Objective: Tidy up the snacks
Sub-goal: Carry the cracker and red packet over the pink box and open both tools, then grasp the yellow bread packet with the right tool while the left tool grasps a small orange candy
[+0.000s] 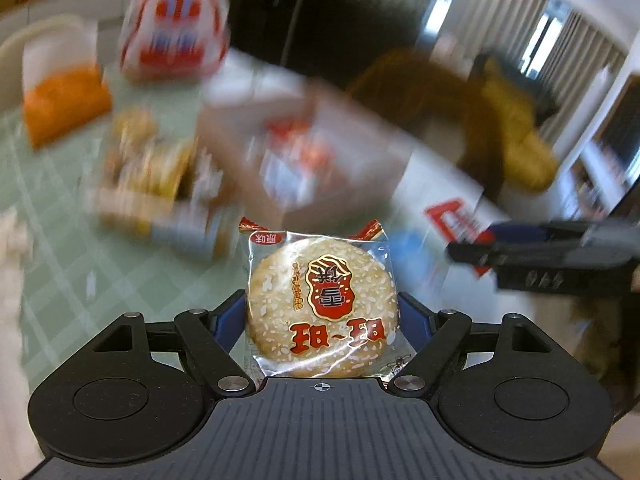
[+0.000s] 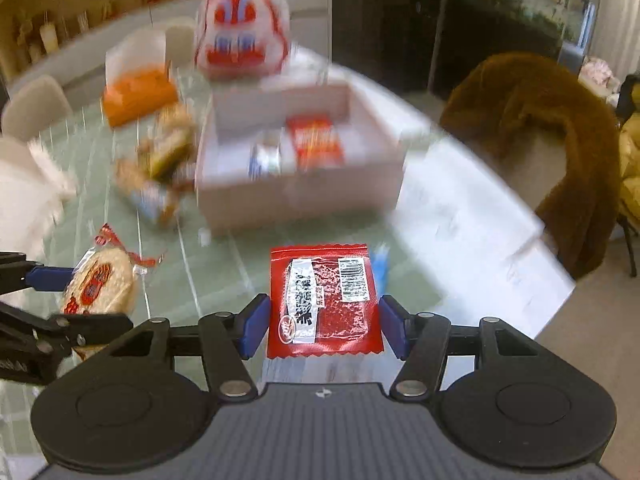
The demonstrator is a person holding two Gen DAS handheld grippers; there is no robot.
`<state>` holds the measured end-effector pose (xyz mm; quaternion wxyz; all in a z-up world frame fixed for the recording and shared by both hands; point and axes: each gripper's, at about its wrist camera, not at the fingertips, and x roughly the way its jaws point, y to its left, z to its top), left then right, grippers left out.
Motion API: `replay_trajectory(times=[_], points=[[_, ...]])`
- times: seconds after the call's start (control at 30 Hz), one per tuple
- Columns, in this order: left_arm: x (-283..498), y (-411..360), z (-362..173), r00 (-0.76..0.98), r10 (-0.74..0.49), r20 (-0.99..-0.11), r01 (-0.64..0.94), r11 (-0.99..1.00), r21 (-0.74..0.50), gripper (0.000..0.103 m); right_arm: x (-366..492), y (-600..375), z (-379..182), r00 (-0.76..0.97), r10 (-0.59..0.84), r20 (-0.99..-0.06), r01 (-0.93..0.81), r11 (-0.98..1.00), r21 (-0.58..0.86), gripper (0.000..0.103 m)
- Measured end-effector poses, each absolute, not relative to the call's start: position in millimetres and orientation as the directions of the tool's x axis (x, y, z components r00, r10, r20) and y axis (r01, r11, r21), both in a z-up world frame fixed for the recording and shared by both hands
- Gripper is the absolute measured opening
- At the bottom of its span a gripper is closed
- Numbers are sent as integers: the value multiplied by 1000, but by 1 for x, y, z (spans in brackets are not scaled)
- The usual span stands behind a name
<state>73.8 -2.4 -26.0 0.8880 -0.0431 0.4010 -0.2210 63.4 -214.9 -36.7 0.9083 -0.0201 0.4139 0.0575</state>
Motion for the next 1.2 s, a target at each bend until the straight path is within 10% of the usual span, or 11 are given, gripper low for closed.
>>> replay_trajectory(times=[0.23, 0.5, 0.63, 1.2], points=[[155, -2, 64, 680, -487, -548, 335, 872, -358, 84, 116, -233, 71, 804, 136, -579, -165, 986, 3, 60], [259, -20, 38, 610, -553, -568, 281, 821, -497, 85, 202, -225, 53, 769, 165, -617, -199, 980, 13, 72], [306, -50, -22, 533, -439, -723, 207, 896, -392, 81, 218, -215, 16, 728, 135, -673, -226, 973, -50, 82], [187, 84, -63, 697, -214, -684, -184, 869, -459, 75, 291, -161, 2, 616, 251, -747, -276, 957, 94, 88]])
